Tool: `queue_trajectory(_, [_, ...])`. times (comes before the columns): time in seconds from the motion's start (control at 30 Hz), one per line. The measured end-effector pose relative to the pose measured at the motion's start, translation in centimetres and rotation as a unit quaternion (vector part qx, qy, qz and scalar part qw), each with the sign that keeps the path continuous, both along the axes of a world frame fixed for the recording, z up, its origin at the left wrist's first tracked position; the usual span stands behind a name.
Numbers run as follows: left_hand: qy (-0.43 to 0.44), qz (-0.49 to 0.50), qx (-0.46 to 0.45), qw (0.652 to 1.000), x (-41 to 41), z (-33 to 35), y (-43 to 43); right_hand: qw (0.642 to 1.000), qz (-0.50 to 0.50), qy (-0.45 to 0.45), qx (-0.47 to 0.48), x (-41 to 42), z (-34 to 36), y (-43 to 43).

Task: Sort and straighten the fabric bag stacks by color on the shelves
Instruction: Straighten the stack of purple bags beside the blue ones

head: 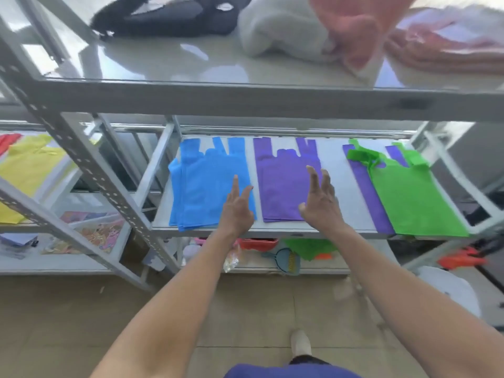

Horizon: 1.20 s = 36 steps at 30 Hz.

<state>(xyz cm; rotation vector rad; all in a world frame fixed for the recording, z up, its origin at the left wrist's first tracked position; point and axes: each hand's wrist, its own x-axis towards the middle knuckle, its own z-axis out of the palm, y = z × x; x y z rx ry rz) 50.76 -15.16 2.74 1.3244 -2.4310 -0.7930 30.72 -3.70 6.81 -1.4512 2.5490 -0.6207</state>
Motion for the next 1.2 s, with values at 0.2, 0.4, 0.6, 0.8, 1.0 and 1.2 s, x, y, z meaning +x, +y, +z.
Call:
queue_trajectory(0.2, [-0.001,-0.077,0.047,0.996,-10.1,-0.5,6.6,0.999,-0.034,-0.005,0.025,-10.1,-0.9,7.2])
queue_trajectory(0.4, [0.014,-0.076,0.079,0.994,-23.5,-5.1,13.2,0.994,-0.038,-0.036,0.097,-25.5,-6.5,15.0])
queue_trajectory(0.6, [0.042,-0.028,0.115,0.992,-36.9,-8.2,21.1,0.983,0.013,-0.056,0.176,-38.0,-12.1,20.7])
queue_trajectory(0.8, [0.014,0.034,0.066,0.997,-42.4,-9.6,24.1,0.987,0.092,-0.011,0.134,-42.3,-14.4,21.9])
queue_trajectory(1.0, [0.109,0.104,0.263,0.953,-46.1,-8.5,23.9,0.993,0.108,-0.023,0.029,-44.3,-15.5,21.8])
queue_trajectory(1.2, [0.126,0.333,0.206,0.911,-46.6,-9.1,22.1,0.983,0.003,-0.181,-0.012,-47.2,-13.8,20.1])
